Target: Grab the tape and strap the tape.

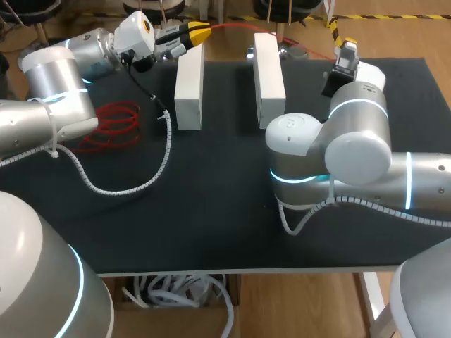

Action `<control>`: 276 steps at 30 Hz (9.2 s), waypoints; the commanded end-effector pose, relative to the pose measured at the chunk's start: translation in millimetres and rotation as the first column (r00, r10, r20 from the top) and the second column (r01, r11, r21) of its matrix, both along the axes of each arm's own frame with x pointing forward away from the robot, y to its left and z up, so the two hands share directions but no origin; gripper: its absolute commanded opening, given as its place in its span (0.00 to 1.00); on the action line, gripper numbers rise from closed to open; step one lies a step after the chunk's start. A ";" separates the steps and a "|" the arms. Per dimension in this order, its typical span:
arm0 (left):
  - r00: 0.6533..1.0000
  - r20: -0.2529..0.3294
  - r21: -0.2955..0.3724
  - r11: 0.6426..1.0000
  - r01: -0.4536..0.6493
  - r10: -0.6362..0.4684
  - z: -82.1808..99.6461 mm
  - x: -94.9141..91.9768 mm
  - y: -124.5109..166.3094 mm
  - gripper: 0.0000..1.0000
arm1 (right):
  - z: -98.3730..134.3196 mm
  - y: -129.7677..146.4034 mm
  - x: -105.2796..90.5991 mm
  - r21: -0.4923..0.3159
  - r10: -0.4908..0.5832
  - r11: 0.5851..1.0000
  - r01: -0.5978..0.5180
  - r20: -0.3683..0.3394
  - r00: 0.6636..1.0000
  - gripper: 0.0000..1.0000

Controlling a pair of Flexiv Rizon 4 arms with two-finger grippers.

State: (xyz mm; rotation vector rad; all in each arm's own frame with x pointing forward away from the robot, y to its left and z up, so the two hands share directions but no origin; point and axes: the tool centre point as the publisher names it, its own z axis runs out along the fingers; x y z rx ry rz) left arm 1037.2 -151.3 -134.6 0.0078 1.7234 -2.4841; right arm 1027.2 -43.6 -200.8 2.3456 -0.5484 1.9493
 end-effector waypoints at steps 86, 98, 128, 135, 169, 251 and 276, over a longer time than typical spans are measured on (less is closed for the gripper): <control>0.997 -0.079 0.979 0.192 0.075 0.012 -10.5 19.9 -35.4 0.00 | 20.0 -2.6 -8.4 -0.454 0.074 0.874 -0.170 -0.222 0.972 0.00; 0.996 -0.088 0.979 0.183 0.089 -0.013 -8.9 10.3 -43.7 0.00 | 20.0 -2.6 -8.4 -0.454 0.074 0.874 -0.170 -0.222 0.972 0.00; 0.993 -0.115 0.975 0.191 0.116 -0.016 -9.9 7.5 -47.1 0.00 | 27.1 5.0 -15.6 -0.630 0.104 0.769 -0.109 -0.044 0.994 0.00; 0.993 -0.115 0.975 0.191 0.116 -0.016 -9.9 7.5 -47.1 0.00 | 38.6 7.1 -5.6 -0.849 0.070 0.519 0.094 0.152 0.986 0.00; 0.993 -0.115 0.975 0.191 0.116 -0.016 -9.9 7.5 -47.1 0.00 | 40.7 24.2 -22.4 -0.915 -0.145 0.238 -0.327 -0.366 0.919 0.00; 0.993 -0.115 0.975 0.191 0.116 -0.016 -9.9 7.5 -47.1 0.00 | 62.3 116.1 -9.1 0.032 -0.345 -0.933 -0.357 0.188 0.919 0.00; 0.993 -0.115 0.975 0.191 0.116 -0.016 -9.9 7.5 -47.1 0.00 | 61.6 122.0 -11.9 -0.039 -0.326 -0.945 -0.324 0.125 0.937 0.00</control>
